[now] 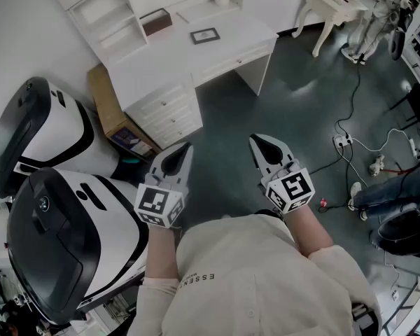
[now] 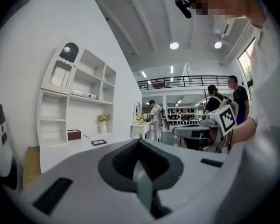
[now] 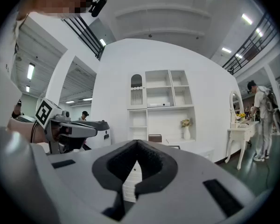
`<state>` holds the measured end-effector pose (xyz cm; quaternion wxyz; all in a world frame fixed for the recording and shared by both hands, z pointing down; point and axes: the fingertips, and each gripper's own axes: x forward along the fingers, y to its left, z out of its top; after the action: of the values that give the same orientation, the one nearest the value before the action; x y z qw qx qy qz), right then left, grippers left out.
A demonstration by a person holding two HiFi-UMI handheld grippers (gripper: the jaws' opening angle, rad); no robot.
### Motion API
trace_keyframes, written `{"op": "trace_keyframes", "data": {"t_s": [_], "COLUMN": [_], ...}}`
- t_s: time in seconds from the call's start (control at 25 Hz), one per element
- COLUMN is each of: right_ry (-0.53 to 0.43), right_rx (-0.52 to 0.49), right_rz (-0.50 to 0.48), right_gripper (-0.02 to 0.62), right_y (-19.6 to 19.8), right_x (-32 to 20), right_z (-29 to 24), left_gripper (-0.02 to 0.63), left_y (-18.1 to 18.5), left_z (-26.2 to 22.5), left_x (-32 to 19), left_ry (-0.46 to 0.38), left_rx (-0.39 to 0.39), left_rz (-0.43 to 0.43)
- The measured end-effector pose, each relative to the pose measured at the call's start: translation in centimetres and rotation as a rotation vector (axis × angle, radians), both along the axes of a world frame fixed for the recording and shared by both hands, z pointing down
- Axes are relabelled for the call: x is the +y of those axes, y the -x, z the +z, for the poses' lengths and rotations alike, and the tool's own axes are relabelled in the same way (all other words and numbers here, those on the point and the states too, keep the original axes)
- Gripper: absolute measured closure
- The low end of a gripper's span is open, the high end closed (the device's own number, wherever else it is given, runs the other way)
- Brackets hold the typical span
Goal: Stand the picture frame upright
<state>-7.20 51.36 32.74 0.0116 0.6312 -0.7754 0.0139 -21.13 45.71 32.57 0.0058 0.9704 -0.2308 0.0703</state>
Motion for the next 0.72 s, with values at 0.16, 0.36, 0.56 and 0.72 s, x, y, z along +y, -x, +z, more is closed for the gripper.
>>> {"op": "trace_keyframes", "data": {"t_s": [0.16, 0.36, 0.56, 0.72], "right_ry": [0.005, 0.010, 0.019, 0.027], "right_rx": [-0.002, -0.002, -0.021, -0.035], "right_rz": [-0.006, -0.010, 0.001, 0.046], "right_gripper": [0.580, 0.580, 0.580, 0.578], "right_y": [0.2, 0.4, 0.4, -0.5], "right_x": [-0.1, -0.5, -1.0, -1.5], "right_z": [0.1, 0.3, 0.8, 1.5], "left_gripper": [0.606, 0.606, 0.606, 0.545], "left_y": [0.1, -0.1, -0.2, 0.3], "left_z": [0.2, 0.4, 0.6, 1.0], "left_x": [-0.2, -0.4, -0.6, -1.4], "left_ry": [0.009, 0.018, 0.028, 0.022], "left_rx": [0.002, 0.001, 0.013, 0.037], "left_rz": [-0.006, 0.005, 0.018, -0.021]}}
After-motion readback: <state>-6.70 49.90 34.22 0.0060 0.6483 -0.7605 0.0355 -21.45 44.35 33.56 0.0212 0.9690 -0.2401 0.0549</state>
